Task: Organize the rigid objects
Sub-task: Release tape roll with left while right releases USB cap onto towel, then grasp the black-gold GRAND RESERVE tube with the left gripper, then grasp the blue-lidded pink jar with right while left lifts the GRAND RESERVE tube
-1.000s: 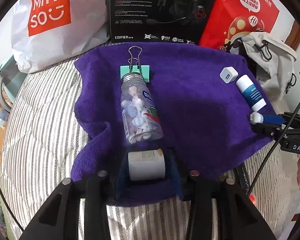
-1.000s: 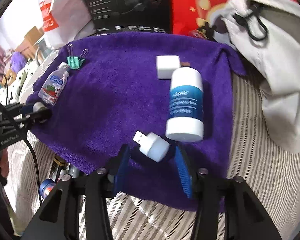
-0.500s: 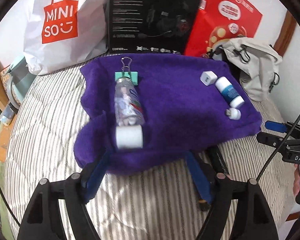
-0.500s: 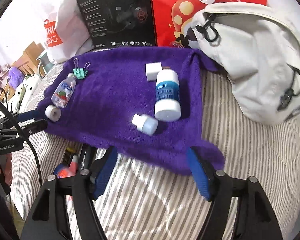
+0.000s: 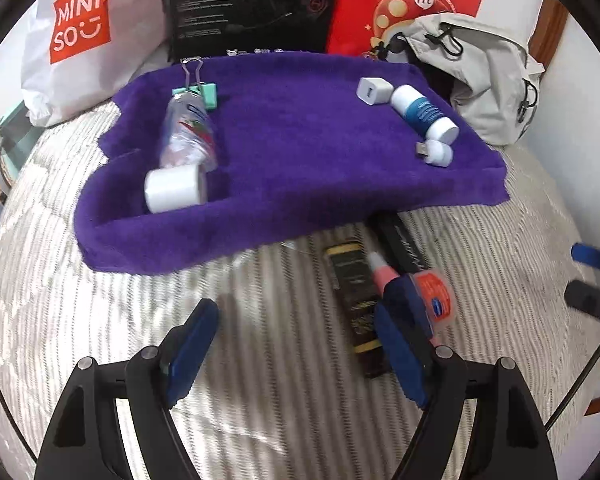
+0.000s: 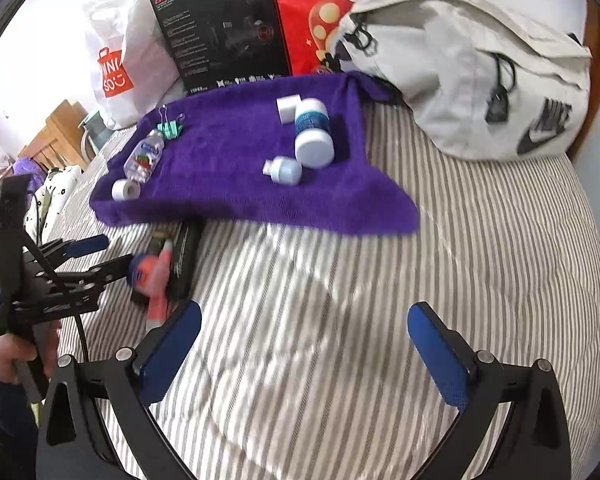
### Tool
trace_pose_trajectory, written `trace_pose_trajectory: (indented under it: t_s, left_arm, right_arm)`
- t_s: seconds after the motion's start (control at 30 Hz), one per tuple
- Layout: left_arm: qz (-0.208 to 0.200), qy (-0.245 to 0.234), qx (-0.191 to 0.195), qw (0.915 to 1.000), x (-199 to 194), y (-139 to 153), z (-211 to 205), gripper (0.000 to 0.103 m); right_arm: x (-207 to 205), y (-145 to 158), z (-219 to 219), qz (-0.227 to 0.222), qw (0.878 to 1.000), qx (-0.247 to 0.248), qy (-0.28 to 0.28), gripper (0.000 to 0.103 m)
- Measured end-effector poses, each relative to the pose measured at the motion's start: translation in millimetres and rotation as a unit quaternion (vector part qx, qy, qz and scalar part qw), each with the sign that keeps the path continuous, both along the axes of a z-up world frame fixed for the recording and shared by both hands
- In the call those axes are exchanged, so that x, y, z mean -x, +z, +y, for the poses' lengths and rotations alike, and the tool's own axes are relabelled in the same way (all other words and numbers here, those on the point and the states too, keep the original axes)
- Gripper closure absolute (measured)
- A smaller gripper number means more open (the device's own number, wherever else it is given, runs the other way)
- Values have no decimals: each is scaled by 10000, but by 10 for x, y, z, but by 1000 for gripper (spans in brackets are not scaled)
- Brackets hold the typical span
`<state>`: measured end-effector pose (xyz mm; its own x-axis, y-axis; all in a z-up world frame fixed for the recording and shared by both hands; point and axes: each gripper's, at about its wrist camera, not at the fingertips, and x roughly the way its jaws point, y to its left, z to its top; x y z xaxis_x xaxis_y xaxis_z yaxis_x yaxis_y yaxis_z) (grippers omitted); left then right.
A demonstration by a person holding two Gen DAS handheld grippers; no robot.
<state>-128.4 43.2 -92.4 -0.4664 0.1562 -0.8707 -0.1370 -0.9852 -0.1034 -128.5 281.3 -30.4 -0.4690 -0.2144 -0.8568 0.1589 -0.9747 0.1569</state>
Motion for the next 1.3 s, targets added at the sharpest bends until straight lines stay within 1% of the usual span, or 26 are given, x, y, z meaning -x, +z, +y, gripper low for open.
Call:
trace_pose_trajectory:
  t_s: [0.07,0.13,0.2,0.23,0.27,0.33,0.47,0.53,0.6,0.63,0.67,0.7,0.73,0.77,0.83,1.0,1.17,1.23,1.3]
  left_arm:
    - [-4,15,39,10000,-6,-19,62,21]
    - [17,-3,268,9996,-20,-32,130,20]
    - [-23,-34,625,9980,-33,-53,183,19]
    - [48,-81,784,9969,-59,-49,203,19]
    - [72,-93,826,9965,-77,-41,200,19]
    - [66,-37,829,9965,-90,-36,168,19]
    - [184,-28,567,9982,-67,-64,146,20]
    - [266,-71,548,9981,-78,-57,167,26]
    - [360,-166,516,9979,-104,-42,205,44]
    - [401,-229,515,9976,-119,-33,227,47]
    - [436,-300,505,9973,-130,-27,249,54]
    - [467,-348,494,9971,-133,-24,266,63]
    - [525,-396,438,9969,-146,-18,271,70]
    - [549,-415,404,9968,-153,-15,276,79]
    - [594,-448,377,9965,-167,-16,281,80]
    - [598,-500,261,9966,-171,-12,237,80]
    - [555,-394,358,9970,-206,-5,108,80]
    - [512,-351,312,9976,-220,0,36,80]
    - [497,-254,372,9977,-236,6,-32,80]
  right_arm:
    - [-89,-17,36,-17,10000,-34,-60,1]
    - [-177,-34,81,-51,9999,7,-123,1]
    - [-225,-46,106,-70,9998,78,-147,1]
    - [-248,-51,119,-74,9998,94,-151,1]
    - [-269,-58,126,-81,9998,94,-149,1]
    - [-303,-79,133,-115,9998,64,-143,1]
    - [-330,-84,123,-62,9996,208,-157,1]
    - [-330,-102,78,-40,9996,250,-119,1]
    - [-327,-127,37,-42,9996,248,-86,1]
    - [-325,-149,12,-50,9997,240,-68,1]
    - [-330,-160,-3,-43,9997,225,-59,1]
    - [-329,-168,-14,-19,9998,209,-50,1]
    - [-321,-182,-33,-8,9998,187,-37,1]
    - [-310,-200,-47,-39,9999,166,-29,1]
    - [-285,-235,-77,-89,9999,129,-20,2]
    - [-252,-262,-201,-15,9999,137,54,2]
    - [-225,-280,-342,69,9998,0,164,2]
    - [-210,-280,-384,121,9998,-18,172,2]
    - [-193,-276,-423,185,9996,29,190,2]
